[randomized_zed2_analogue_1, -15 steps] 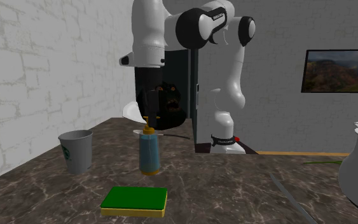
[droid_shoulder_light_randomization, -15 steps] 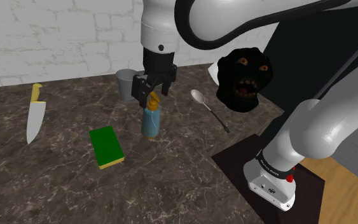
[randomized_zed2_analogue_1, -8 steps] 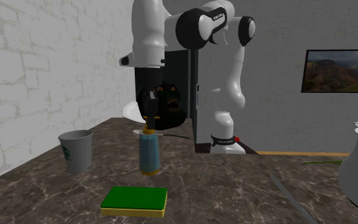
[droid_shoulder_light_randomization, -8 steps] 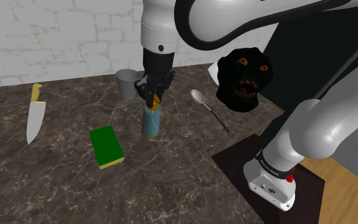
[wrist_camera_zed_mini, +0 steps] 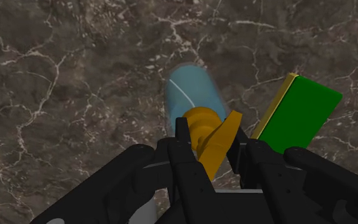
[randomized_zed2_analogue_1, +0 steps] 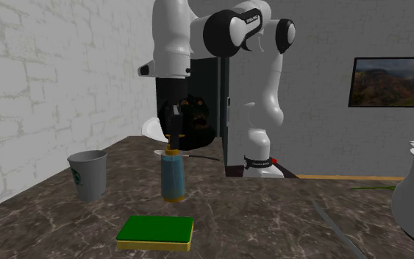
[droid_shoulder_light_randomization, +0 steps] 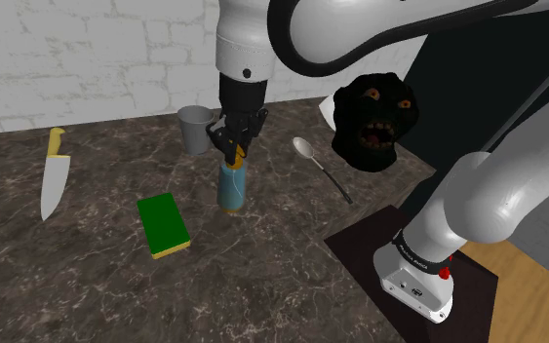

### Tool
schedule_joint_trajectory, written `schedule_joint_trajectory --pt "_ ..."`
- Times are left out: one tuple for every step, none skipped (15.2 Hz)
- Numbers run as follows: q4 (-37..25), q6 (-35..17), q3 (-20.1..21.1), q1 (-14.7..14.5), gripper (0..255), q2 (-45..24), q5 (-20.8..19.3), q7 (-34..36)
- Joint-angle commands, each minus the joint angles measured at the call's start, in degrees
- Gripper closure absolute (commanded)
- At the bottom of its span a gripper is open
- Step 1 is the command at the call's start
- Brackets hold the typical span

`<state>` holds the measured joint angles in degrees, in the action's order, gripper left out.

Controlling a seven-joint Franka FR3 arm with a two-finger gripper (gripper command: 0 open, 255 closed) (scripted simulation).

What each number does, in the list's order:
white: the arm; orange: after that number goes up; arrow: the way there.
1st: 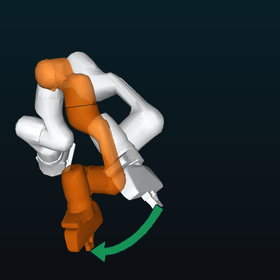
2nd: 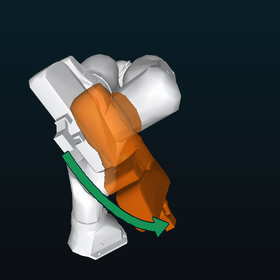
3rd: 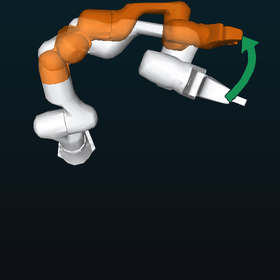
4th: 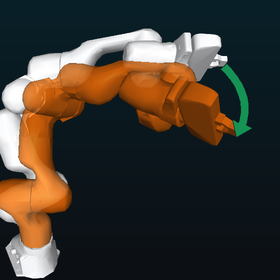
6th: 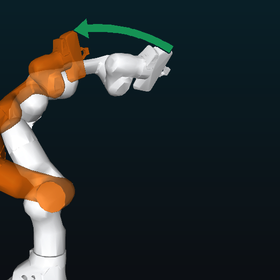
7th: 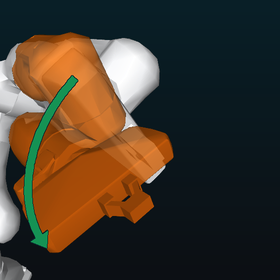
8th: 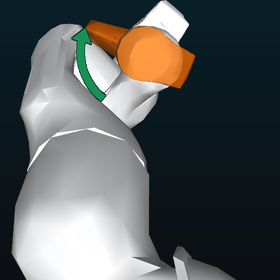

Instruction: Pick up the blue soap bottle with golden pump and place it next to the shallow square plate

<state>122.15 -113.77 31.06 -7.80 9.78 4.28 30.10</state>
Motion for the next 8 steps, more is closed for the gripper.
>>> schedule_joint_trajectory --pt "-0.54 0.79 -0.08 0.0 255 0.2 0.1 -0.1" --pt "-1.13 1.56 -0.15 0.01 255 0.41 0.17 -0.17" --pt "-1.75 2.34 -0.23 0.03 255 0.57 0.23 -0.24" --pt "-2.37 3.11 -0.3 0.04 255 0.74 0.28 -0.3" --pt "-3.01 3.88 -0.37 0.06 255 0.9 0.33 -0.36" --pt "-3.65 4.65 -0.44 0.08 255 1.04 0.37 -0.41" --pt "-4.31 5.42 -0.51 0.09 255 1.16 0.4 -0.46" --pt "-4.98 6.19 -0.57 0.11 255 1.28 0.43 -0.5"
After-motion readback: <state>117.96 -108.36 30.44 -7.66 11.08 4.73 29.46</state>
